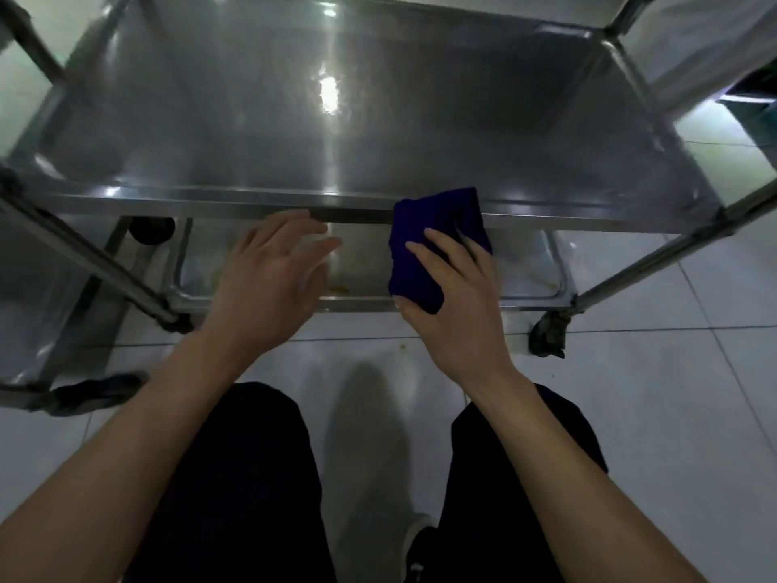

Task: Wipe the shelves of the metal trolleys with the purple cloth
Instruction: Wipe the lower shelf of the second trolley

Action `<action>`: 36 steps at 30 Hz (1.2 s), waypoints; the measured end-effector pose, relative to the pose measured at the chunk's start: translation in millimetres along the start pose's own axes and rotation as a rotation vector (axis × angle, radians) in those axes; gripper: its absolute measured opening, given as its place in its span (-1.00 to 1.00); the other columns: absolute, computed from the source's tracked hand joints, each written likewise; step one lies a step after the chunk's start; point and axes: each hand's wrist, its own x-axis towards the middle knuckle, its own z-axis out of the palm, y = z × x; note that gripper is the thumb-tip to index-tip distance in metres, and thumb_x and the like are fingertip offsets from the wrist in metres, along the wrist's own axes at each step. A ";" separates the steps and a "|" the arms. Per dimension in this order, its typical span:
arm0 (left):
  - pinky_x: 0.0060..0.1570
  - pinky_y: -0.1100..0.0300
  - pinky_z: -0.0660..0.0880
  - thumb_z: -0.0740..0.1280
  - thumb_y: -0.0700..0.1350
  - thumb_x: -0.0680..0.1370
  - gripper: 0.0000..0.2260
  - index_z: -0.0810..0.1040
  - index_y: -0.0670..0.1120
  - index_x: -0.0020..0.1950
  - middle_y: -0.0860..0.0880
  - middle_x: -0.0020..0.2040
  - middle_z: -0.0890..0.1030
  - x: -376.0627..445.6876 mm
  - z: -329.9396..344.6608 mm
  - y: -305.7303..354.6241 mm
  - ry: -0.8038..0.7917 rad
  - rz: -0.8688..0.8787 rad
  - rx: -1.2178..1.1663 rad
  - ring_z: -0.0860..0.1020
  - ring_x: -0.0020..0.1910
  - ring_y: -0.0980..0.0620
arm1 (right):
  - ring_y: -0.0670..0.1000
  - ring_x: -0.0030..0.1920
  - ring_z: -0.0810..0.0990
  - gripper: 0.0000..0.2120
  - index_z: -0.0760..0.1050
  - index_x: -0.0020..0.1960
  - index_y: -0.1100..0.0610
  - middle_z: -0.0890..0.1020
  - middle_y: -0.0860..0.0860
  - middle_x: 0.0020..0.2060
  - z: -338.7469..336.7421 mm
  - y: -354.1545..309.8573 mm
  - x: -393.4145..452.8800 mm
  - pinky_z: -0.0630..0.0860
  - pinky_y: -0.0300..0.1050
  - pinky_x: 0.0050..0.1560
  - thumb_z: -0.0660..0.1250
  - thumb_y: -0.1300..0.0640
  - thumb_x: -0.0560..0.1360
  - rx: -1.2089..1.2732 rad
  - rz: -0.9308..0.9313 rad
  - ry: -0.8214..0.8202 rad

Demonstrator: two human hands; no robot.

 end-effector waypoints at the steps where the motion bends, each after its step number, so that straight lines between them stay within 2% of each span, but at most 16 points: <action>1: 0.19 -0.18 0.46 0.30 -0.16 0.56 -0.72 0.63 -0.14 0.25 -0.15 0.22 0.61 -10.3 -2.8 -8.4 -0.021 -0.005 0.019 0.52 0.26 -0.21 | 0.12 0.50 0.23 -0.45 0.49 0.42 0.04 0.42 -0.03 0.46 8.7 -4.9 -1.5 0.24 0.24 0.46 0.50 0.02 0.47 0.033 -0.006 -0.010; 5: 0.16 -0.16 0.48 0.38 -0.20 0.56 -0.72 0.64 -0.10 0.27 -0.13 0.23 0.63 -39.1 -1.8 -33.6 -0.213 -0.196 0.034 0.55 0.22 -0.24 | 0.09 0.46 0.29 -0.47 0.50 0.41 0.04 0.44 -0.06 0.44 55.6 -16.3 -1.9 0.28 0.22 0.45 0.51 0.06 0.47 0.218 0.105 -0.071; 8: 0.29 -0.06 0.43 0.35 -0.12 0.60 -0.69 0.60 -0.05 0.35 -0.09 0.33 0.57 -53.0 14.1 -49.6 -0.382 -0.340 0.001 0.49 0.32 -0.18 | 0.00 0.40 0.37 -0.48 0.47 0.42 0.01 0.49 -0.08 0.38 93.0 -12.7 -1.1 0.37 0.11 0.43 0.50 0.09 0.49 0.371 0.233 -0.133; 11: 0.32 -0.04 0.42 0.29 -0.02 0.64 -0.67 0.55 -0.01 0.39 -0.04 0.38 0.54 -62.2 35.7 -66.8 -0.490 -0.386 -0.007 0.46 0.36 -0.12 | -0.16 0.16 0.57 -0.58 0.54 0.34 -0.01 0.63 -0.11 0.16 125.4 -6.4 0.7 0.56 -0.09 0.21 0.49 0.13 0.50 0.622 0.421 -0.130; 13: 0.28 -0.06 0.44 0.28 0.00 0.63 -0.69 0.55 0.00 0.37 -0.04 0.35 0.55 -69.1 47.9 -75.8 -0.537 -0.402 -0.020 0.48 0.32 -0.13 | -0.17 0.05 0.62 -0.67 0.59 0.23 -0.11 0.67 -0.16 0.02 143.3 1.5 2.0 0.60 -0.04 0.16 0.48 0.11 0.50 0.706 0.549 -0.091; 14: 0.27 -0.07 0.44 0.29 0.00 0.63 -0.69 0.55 0.01 0.37 -0.05 0.34 0.56 -72.9 53.4 -79.6 -0.542 -0.412 -0.021 0.48 0.31 -0.15 | -0.17 0.05 0.62 -0.68 0.59 0.21 -0.14 0.67 -0.19 0.00 150.3 6.7 4.4 0.60 0.00 0.18 0.49 0.09 0.49 0.725 0.592 -0.069; 16: 0.29 -0.05 0.43 0.31 0.01 0.62 -0.67 0.54 0.02 0.39 -0.05 0.36 0.55 -81.4 63.5 -85.8 -0.539 -0.431 -0.016 0.47 0.34 -0.16 | -0.15 0.10 0.62 -0.62 0.57 0.29 -0.08 0.67 -0.14 0.07 160.8 19.5 11.8 0.59 -0.01 0.21 0.48 0.07 0.50 0.727 0.605 -0.041; 19: 0.28 -0.03 0.42 0.30 0.02 0.63 -0.65 0.52 0.06 0.42 -0.01 0.39 0.53 -91.2 76.4 -97.3 -0.546 -0.457 -0.012 0.45 0.38 -0.12 | -0.28 0.18 0.52 -0.49 0.47 0.41 0.00 0.57 -0.21 0.17 168.9 41.1 28.4 0.52 -0.27 0.21 0.48 0.04 0.50 0.600 0.485 -0.009; 20: 0.28 -0.04 0.42 0.30 0.02 0.63 -0.65 0.52 0.05 0.42 -0.01 0.39 0.53 -93.6 81.0 -101.4 -0.544 -0.463 -0.011 0.45 0.37 -0.12 | -0.26 0.25 0.48 -0.46 0.44 0.44 0.00 0.54 -0.19 0.24 172.9 50.0 34.3 0.49 -0.25 0.26 0.48 0.03 0.49 0.531 0.433 -0.009; 22: 0.26 -0.05 0.43 0.30 0.00 0.63 -0.65 0.52 0.03 0.42 -0.02 0.38 0.52 -97.6 90.4 -109.9 -0.532 -0.478 0.004 0.46 0.35 -0.13 | -0.03 0.47 0.32 -0.41 0.37 0.49 0.00 0.40 -0.06 0.46 186.4 69.9 43.6 0.33 0.07 0.46 0.44 -0.05 0.52 0.321 0.348 -0.121; 23: 0.25 -0.07 0.44 0.30 0.00 0.62 -0.64 0.51 0.03 0.42 -0.03 0.38 0.52 -99.3 95.0 -114.0 -0.532 -0.485 0.017 0.46 0.35 -0.14 | 0.05 0.56 0.16 -0.40 0.32 0.53 -0.04 0.27 -0.04 0.56 194.4 78.9 46.1 0.17 0.21 0.53 0.38 -0.14 0.54 0.174 0.328 -0.235; 25: 0.28 -0.12 0.43 0.30 0.00 0.62 -0.63 0.50 0.02 0.43 -0.04 0.40 0.49 -103.8 104.2 -120.3 -0.547 -0.493 0.050 0.43 0.37 -0.15 | 0.07 0.62 -0.18 -0.38 0.18 0.59 -0.12 0.02 -0.06 0.63 211.5 92.6 43.8 -0.20 0.30 0.55 0.17 -0.31 0.60 -0.123 0.294 -0.466; 26: 0.29 -0.15 0.42 0.30 0.01 0.62 -0.62 0.49 0.02 0.44 -0.05 0.42 0.47 -105.8 108.4 -122.9 -0.558 -0.494 0.068 0.40 0.39 -0.16 | 0.08 0.61 -0.28 -0.37 0.10 0.61 -0.12 -0.06 -0.04 0.64 219.2 97.2 41.4 -0.31 0.30 0.53 0.06 -0.33 0.62 -0.215 0.263 -0.526; 27: 0.31 -0.17 0.40 0.30 0.01 0.61 -0.60 0.48 0.02 0.45 -0.06 0.44 0.45 -108.3 111.8 -125.1 -0.561 -0.498 0.084 0.38 0.41 -0.16 | 0.10 0.60 -0.31 -0.38 0.04 0.63 -0.09 -0.10 -0.01 0.64 225.7 100.6 39.6 -0.34 0.28 0.53 -0.02 -0.31 0.64 -0.259 0.230 -0.544; 30: 0.29 -0.21 0.39 0.32 0.00 0.59 -0.58 0.47 -0.01 0.46 -0.10 0.46 0.42 -117.2 118.8 -131.4 -0.536 -0.518 0.120 0.34 0.45 -0.18 | 0.12 0.61 -0.26 -0.44 0.00 0.64 0.00 -0.09 0.05 0.64 238.9 103.4 39.1 -0.24 0.20 0.57 -0.12 -0.18 0.70 -0.257 0.219 -0.497; 36: 0.27 -0.25 0.39 0.33 -0.02 0.58 -0.54 0.45 -0.02 0.48 -0.13 0.47 0.38 -136.1 116.3 -143.8 -0.482 -0.638 0.218 0.29 0.46 -0.20 | 0.13 0.62 -0.22 -0.47 -0.01 0.65 0.06 -0.08 0.06 0.64 248.8 110.9 38.4 -0.15 0.16 0.60 -0.11 -0.08 0.72 -0.275 0.232 -0.454</action>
